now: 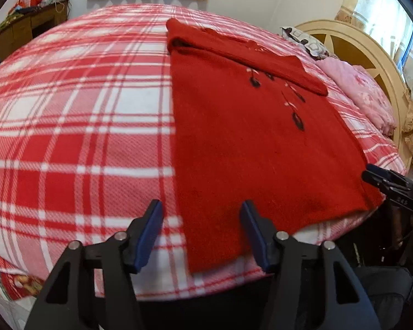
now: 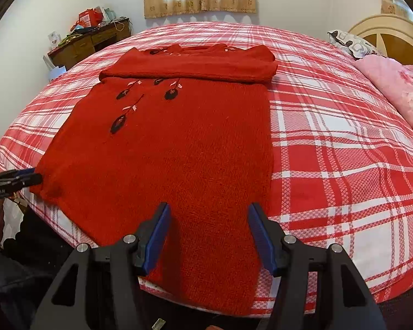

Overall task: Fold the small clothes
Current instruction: 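Grasp the sweater's hem edge with the left tool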

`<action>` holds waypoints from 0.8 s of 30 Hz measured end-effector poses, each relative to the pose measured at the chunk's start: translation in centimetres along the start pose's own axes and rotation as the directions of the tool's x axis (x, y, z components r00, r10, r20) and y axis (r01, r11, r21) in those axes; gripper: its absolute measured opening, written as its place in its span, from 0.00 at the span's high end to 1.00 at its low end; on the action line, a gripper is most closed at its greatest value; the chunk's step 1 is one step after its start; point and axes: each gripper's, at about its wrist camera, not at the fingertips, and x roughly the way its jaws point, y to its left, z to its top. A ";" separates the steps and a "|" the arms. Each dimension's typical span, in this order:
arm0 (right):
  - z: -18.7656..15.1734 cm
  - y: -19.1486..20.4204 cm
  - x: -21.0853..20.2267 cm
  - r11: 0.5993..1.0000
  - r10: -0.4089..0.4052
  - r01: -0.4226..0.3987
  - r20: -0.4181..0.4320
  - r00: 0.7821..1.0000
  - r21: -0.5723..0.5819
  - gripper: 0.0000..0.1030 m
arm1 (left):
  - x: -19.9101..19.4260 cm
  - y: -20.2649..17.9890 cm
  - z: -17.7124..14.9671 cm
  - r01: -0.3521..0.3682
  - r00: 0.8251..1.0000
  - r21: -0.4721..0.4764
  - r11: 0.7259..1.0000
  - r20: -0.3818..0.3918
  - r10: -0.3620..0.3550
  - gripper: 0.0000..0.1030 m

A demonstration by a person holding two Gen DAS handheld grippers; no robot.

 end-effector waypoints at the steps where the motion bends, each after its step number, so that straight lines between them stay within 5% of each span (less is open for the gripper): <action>1: 0.0 0.0 0.0 1.000 0.001 -0.001 0.000 1.000 0.000 0.42 | 0.1 -0.1 -0.1 0.006 1.000 -0.003 1.000 -0.011 -0.006 0.44; 8: -0.1 -0.3 -0.7 1.000 0.019 -0.019 0.006 1.000 0.015 0.42 | 0.5 0.6 -0.5 0.033 0.999 -0.044 0.998 -0.032 -0.034 0.58; 11: -0.3 -0.8 -1.5 1.000 0.013 -0.013 0.020 1.000 0.025 0.42 | 0.4 1.2 -0.5 0.055 0.998 -0.063 0.997 -0.029 -0.057 0.92; 17: -2.0 -3.4 -3.5 0.994 0.017 -0.020 0.030 0.999 0.105 0.42 | -1.4 1.4 0.1 0.121 0.993 -0.057 0.991 0.002 -0.121 0.93; 24: -3.7 -4.8 -4.1 0.977 0.111 -0.114 0.025 0.993 0.178 0.43 | -3.3 2.7 0.6 0.180 0.983 -0.090 0.979 0.043 -0.177 0.93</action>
